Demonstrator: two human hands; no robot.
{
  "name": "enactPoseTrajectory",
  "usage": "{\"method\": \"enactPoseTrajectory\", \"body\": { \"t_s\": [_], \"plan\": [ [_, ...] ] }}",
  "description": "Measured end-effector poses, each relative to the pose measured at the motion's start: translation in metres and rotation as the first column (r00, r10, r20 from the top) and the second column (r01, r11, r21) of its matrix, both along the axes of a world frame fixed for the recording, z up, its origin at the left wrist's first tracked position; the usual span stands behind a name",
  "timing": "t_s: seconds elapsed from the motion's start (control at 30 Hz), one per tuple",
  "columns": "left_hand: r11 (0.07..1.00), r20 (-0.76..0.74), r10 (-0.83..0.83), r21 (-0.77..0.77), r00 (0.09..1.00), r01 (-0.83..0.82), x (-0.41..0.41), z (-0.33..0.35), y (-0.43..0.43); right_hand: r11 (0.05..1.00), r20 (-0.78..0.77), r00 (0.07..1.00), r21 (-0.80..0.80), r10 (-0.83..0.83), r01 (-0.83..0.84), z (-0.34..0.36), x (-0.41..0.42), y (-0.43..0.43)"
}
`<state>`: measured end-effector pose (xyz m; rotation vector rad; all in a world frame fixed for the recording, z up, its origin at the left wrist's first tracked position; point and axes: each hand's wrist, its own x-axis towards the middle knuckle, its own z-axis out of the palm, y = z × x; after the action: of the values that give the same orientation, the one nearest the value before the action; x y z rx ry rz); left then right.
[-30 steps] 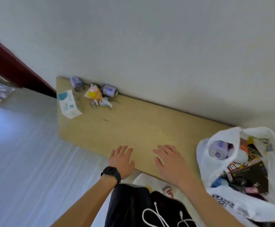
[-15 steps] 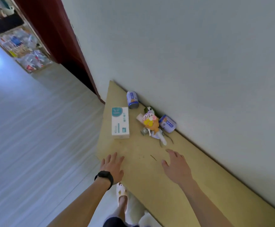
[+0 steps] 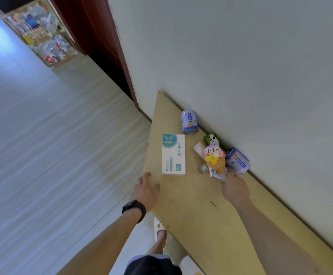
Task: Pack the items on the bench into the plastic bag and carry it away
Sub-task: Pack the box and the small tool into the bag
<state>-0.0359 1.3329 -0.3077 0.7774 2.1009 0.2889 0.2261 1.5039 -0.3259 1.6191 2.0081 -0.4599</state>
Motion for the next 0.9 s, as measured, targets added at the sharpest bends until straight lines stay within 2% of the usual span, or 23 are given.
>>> {"method": "enactPoseTrajectory", "body": {
  "t_s": [0.03, 0.07, 0.13, 0.2, 0.27, 0.4, 0.53, 0.7, 0.8, 0.9],
  "plan": [
    [0.989, 0.012, 0.139, 0.042, 0.990, -0.139, -0.004, 0.006, 0.016, 1.000, -0.040, 0.999, -0.001, -0.028, 0.028, 0.007, -0.001, -0.004],
    [0.977, 0.001, 0.200, 0.079, 0.980, -0.200, -0.007, 0.012, 0.032, 0.996, -0.116, 0.989, -0.005, -0.090, 0.090, 0.015, -0.002, -0.010],
    [0.975, -0.027, 0.188, 0.129, 0.982, -0.183, -0.008, 0.022, 0.066, 0.966, -0.279, 0.926, -0.030, -0.255, 0.257, 0.032, 0.001, -0.027],
    [0.982, -0.030, 0.139, 0.133, 0.990, -0.134, -0.001, 0.029, 0.097, 0.903, -0.434, 0.801, -0.082, -0.413, 0.421, 0.051, 0.007, -0.052],
    [0.991, 0.008, 0.105, 0.081, 0.994, -0.105, 0.011, 0.030, 0.119, 0.812, -0.550, 0.634, -0.156, -0.544, 0.562, 0.071, 0.016, -0.081],
    [0.995, 0.000, 0.091, -0.039, 0.996, -0.090, 0.033, 0.025, 0.131, 0.664, -0.625, 0.392, -0.283, -0.675, 0.692, 0.112, 0.038, -0.137],
    [0.997, 0.046, 0.078, -0.009, 0.996, -0.077, 0.036, 0.029, 0.120, 0.529, -0.626, 0.223, -0.358, -0.747, 0.769, 0.121, 0.076, -0.183],
    [0.974, 0.237, 0.201, 0.059, 0.950, -0.221, 0.049, 0.028, 0.080, 0.458, -0.663, 0.147, -0.323, -0.734, 0.828, 0.142, 0.128, -0.222],
    [0.957, 0.361, 0.200, 0.126, 0.911, -0.261, 0.106, 0.060, 0.053, 0.437, -0.716, 0.117, -0.281, -0.689, 0.855, 0.161, 0.167, -0.241],
    [0.943, 0.503, 0.124, 0.208, 0.855, -0.259, 0.186, 0.090, 0.027, 0.407, -0.775, 0.076, -0.243, -0.627, 0.881, 0.180, 0.213, -0.266]
  ]
}}
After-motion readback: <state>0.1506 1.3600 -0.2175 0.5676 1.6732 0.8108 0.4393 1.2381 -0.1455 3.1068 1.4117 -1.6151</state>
